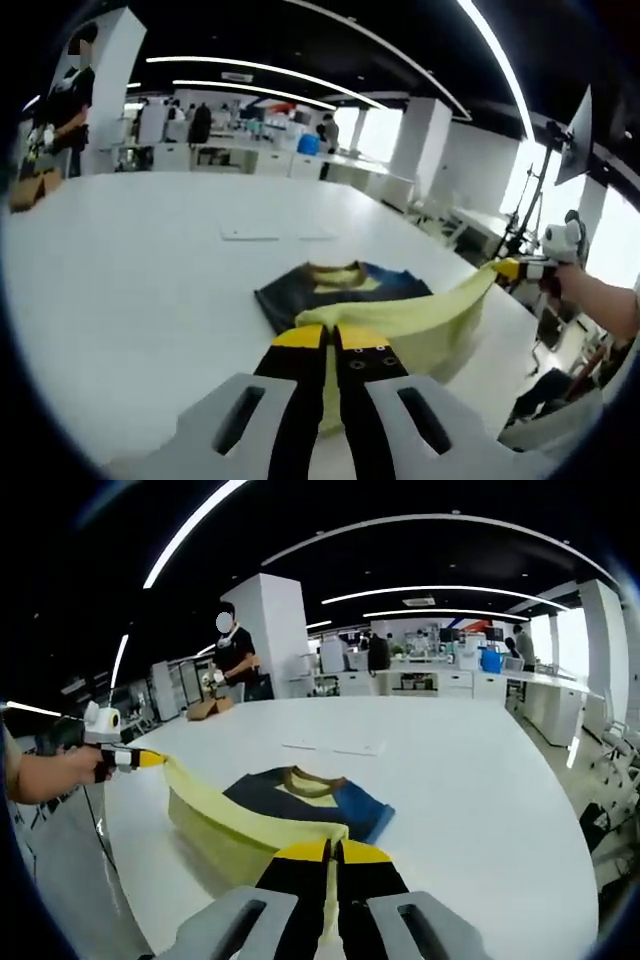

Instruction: Fold the garment on the visible template until the final outline fits inside the template.

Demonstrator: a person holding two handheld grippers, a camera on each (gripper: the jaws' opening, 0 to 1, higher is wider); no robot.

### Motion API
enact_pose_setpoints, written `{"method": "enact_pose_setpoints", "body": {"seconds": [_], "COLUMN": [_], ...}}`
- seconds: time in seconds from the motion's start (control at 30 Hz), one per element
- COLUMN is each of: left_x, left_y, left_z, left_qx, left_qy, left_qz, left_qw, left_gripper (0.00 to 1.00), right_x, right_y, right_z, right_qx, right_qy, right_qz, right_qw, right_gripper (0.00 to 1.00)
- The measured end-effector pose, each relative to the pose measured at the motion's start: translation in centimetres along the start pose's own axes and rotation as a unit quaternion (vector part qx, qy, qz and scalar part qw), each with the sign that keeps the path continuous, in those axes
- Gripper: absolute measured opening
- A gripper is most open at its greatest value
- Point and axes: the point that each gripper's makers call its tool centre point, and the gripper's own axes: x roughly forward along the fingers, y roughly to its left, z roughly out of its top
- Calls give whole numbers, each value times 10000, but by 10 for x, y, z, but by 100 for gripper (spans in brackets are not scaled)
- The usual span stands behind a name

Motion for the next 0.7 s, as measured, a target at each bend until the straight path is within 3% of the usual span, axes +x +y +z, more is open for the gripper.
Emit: {"method": "enact_pose_setpoints", "body": {"seconds": [0.7], "left_x": [39], "left_y": [26], "left_z": [21], "left_qx": [-325], "left_qy": [-149], "left_qz": [227], "left_qw": [9991], "left_gripper": [0], "right_x": [45], "right_y": [-23], "right_z": [28], "right_qx": [-65], "right_qy": [-75], "right_qz": [-162], "right_qw": [9998], "right_gripper": [0]}}
